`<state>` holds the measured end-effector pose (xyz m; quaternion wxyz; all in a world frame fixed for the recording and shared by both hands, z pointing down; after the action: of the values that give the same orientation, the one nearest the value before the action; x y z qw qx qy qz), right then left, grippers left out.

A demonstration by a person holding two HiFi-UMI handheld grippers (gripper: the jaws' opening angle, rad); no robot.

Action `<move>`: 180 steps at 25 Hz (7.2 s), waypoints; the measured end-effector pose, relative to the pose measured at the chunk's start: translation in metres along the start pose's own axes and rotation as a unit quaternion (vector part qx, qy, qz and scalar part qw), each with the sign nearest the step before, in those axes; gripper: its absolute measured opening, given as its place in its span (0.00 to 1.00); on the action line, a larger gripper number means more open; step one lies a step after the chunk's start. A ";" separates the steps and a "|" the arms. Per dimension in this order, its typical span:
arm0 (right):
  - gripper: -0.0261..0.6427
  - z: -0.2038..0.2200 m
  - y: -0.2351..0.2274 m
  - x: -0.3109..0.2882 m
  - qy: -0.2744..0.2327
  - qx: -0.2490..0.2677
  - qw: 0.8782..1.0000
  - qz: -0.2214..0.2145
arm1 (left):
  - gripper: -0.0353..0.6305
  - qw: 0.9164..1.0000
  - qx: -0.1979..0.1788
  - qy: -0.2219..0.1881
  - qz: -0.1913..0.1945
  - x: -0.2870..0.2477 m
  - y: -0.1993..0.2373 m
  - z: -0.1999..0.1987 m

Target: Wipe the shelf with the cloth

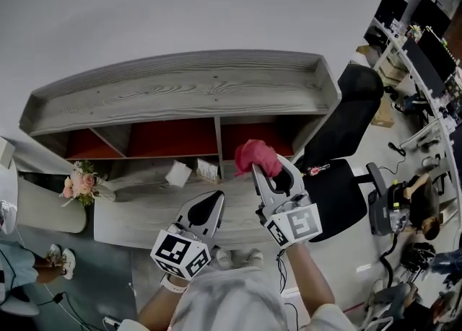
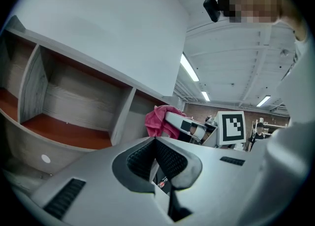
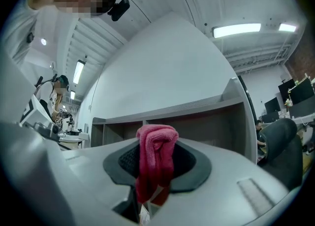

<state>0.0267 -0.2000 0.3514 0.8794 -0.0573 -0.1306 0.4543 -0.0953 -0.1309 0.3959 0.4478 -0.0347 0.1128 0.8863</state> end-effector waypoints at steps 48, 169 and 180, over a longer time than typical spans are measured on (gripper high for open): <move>0.23 0.029 -0.064 -0.171 -0.021 0.098 0.995 0.018 | 0.06 0.999 -0.007 0.028 -0.017 -0.023 0.044 0.004; 0.23 0.041 -0.080 -0.124 0.043 -0.148 0.986 0.065 | 0.06 1.000 0.000 0.027 -0.001 0.024 -0.011 0.026; 0.23 0.017 -0.048 -0.151 -0.027 -0.231 0.970 -0.066 | 0.06 0.999 0.002 0.026 -0.023 0.038 0.003 0.023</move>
<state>-0.0240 -0.3515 0.3509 0.8666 -0.2379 -0.2588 0.3540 -0.1191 -0.0976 0.4126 0.4652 -0.0591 0.1249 0.8743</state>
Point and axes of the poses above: the fingertips, and each gripper's own axes: x backward along the fingers, y to its left, z out of its underside, the point moved 3 cm from there along x, backward along the fingers, and after that the axes turned 7 degrees about -x, right-handed, at the moved point
